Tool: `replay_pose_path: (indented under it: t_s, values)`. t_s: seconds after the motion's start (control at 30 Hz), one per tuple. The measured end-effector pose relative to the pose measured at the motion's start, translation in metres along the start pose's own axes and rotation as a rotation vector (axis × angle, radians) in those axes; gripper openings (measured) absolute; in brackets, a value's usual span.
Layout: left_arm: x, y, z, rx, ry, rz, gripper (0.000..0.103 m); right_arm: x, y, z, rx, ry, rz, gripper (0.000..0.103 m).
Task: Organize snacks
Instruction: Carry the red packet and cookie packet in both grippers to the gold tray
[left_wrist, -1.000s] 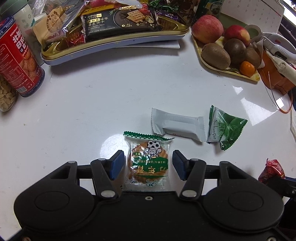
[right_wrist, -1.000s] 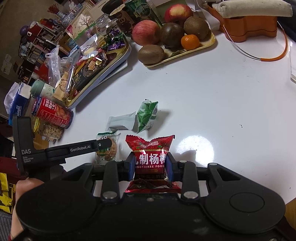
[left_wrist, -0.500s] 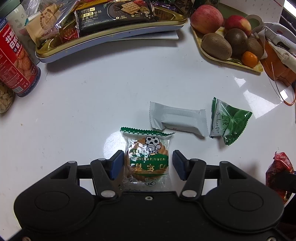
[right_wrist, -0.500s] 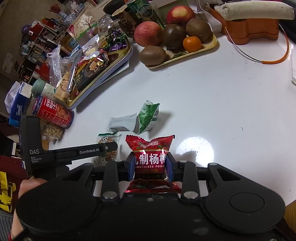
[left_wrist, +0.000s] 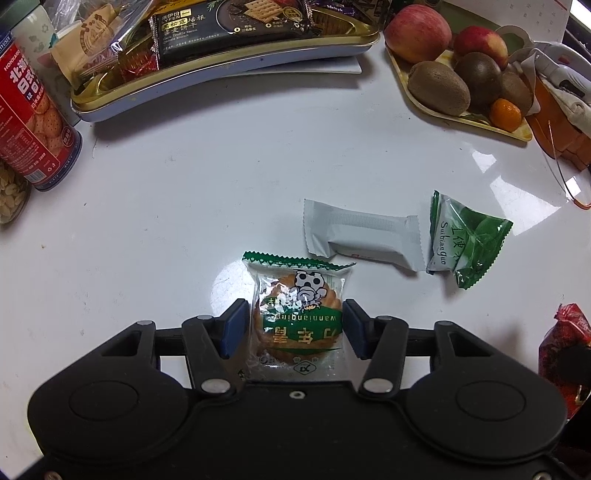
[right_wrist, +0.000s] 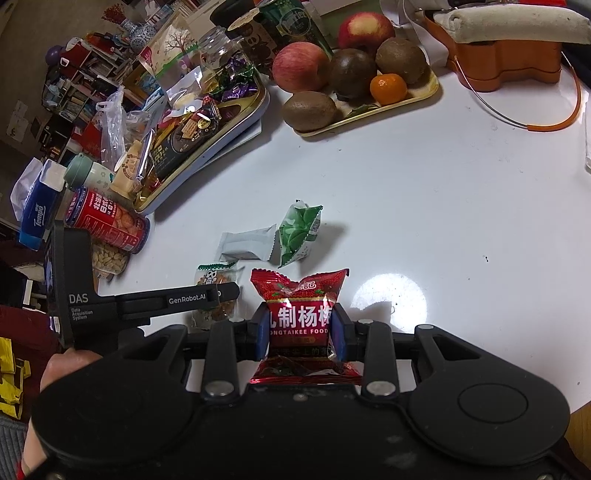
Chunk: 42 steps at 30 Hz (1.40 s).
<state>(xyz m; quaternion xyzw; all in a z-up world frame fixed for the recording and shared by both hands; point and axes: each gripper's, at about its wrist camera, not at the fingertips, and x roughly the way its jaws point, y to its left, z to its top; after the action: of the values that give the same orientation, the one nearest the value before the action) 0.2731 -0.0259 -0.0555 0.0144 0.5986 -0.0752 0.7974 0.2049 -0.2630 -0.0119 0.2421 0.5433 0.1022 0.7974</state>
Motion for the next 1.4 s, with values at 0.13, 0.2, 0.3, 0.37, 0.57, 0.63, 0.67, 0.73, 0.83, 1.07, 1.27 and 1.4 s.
replay_pose_path:
  t_s: [0.13,0.2,0.3,0.37,0.57,0.63,0.67,0.73,0.83,1.07,1.27,1.4]
  values:
    - [-0.001,-0.002,-0.002,0.009,-0.008,-0.004,0.055,0.000,0.000,0.000,0.000,-0.005,-0.002,0.035]
    - [-0.002,0.000,-0.002,-0.012,-0.008,-0.019,0.055,0.000,0.000,0.001,0.003,-0.009,-0.002,0.035]
    - [-0.006,0.003,-0.002,-0.026,-0.021,-0.039,0.055,-0.001,0.001,0.002,0.000,-0.013,-0.001,0.035]
    - [-0.009,0.003,-0.001,-0.030,-0.034,-0.038,0.055,0.000,0.001,0.002,-0.002,-0.014,0.000,0.035]
    - [-0.014,0.006,-0.003,-0.045,-0.048,-0.033,0.055,0.002,0.004,0.003,-0.015,-0.015,-0.009,0.035]
    - [-0.016,0.007,-0.004,-0.050,-0.053,-0.031,0.055,0.004,0.005,0.004,-0.021,-0.010,-0.011,0.035]
    - [-0.017,0.008,-0.005,-0.055,-0.057,-0.027,0.055,0.005,0.005,0.004,-0.023,-0.009,-0.012,0.035]
    - [-0.019,0.009,-0.006,-0.067,-0.063,-0.022,0.055,0.006,0.006,0.004,-0.028,-0.011,-0.018,0.035]
    - [-0.023,0.014,-0.008,-0.084,-0.070,-0.022,0.055,0.010,0.008,0.005,-0.039,-0.012,-0.026,0.035]
    - [-0.033,0.019,-0.015,-0.111,-0.081,-0.009,0.055,0.016,0.012,0.006,-0.061,-0.012,-0.042,0.035]
    - [-0.047,0.025,-0.027,-0.134,-0.102,0.039,0.055,0.020,0.017,0.005,-0.099,-0.019,-0.047,0.035]
    - [-0.058,0.028,-0.033,-0.139,-0.128,0.056,0.055,0.020,0.021,0.005,-0.115,-0.027,-0.036,0.035]
